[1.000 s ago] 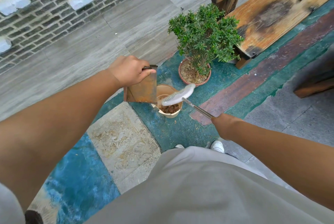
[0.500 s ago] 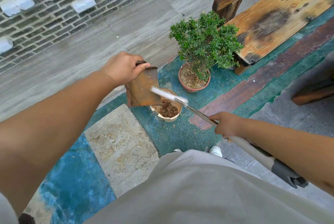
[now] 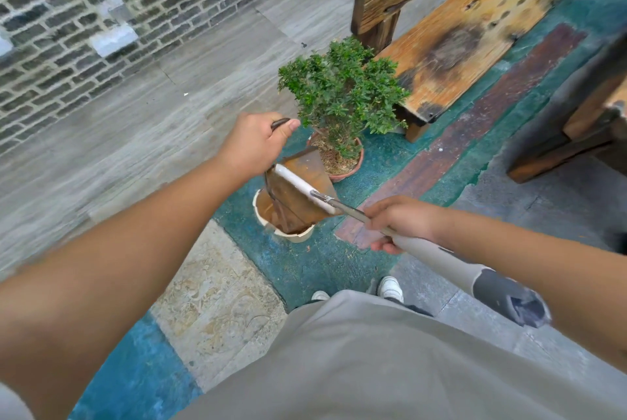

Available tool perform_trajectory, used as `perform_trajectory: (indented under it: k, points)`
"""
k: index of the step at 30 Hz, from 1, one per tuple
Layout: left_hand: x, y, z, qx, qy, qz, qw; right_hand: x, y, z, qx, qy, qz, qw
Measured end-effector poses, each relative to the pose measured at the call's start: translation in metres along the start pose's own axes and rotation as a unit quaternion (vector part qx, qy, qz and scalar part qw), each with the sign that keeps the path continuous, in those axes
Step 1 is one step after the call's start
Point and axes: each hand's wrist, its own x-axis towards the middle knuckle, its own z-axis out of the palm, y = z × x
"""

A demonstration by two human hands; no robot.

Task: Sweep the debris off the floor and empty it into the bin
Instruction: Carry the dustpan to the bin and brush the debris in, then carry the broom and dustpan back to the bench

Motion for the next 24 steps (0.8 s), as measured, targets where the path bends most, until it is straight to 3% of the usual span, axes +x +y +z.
perform_trajectory:
  k: [2, 5, 7, 9, 11, 13, 15, 20, 24]
  points:
    - [0.007, 0.019, 0.014, -0.004, -0.012, 0.007, 1.000, -0.013, 0.008, -0.016, 0.171, -0.019, 0.011, 0.985]
    - [0.018, 0.051, 0.039, -0.009, -0.027, 0.033, 0.999, -0.030, 0.040, -0.048, 0.438, -0.062, -0.108, 0.890]
    - [0.025, 0.074, 0.061, -0.015, -0.039, 0.053, 0.998, -0.042, 0.063, -0.064, 0.528, -0.039, -0.205, 0.823]
    - [0.030, 0.100, 0.083, -0.016, -0.048, 0.074, 0.996, -0.055, 0.082, -0.077, 0.569, 0.027, -0.243, 0.786]
    - [0.034, 0.131, 0.103, -0.022, -0.063, 0.093, 0.993, -0.069, 0.095, -0.091, 0.547, 0.088, -0.269, 0.788]
    - [0.036, 0.164, 0.123, -0.035, -0.077, 0.110, 0.990, -0.083, 0.112, -0.108, 0.441, 0.196, -0.285, 0.828]
    - [0.034, 0.201, 0.147, -0.047, -0.087, 0.134, 0.986, -0.101, 0.133, -0.130, 0.322, 0.319, -0.286, 0.844]
    - [0.011, 0.304, 0.215, -0.068, -0.152, 0.190, 0.967, -0.151, 0.214, -0.199, 0.207, 0.486, -0.224, 0.819]
    - [-0.021, 0.401, 0.277, -0.071, -0.206, 0.233, 0.948, -0.205, 0.300, -0.242, 0.178, 0.553, -0.175, 0.795]
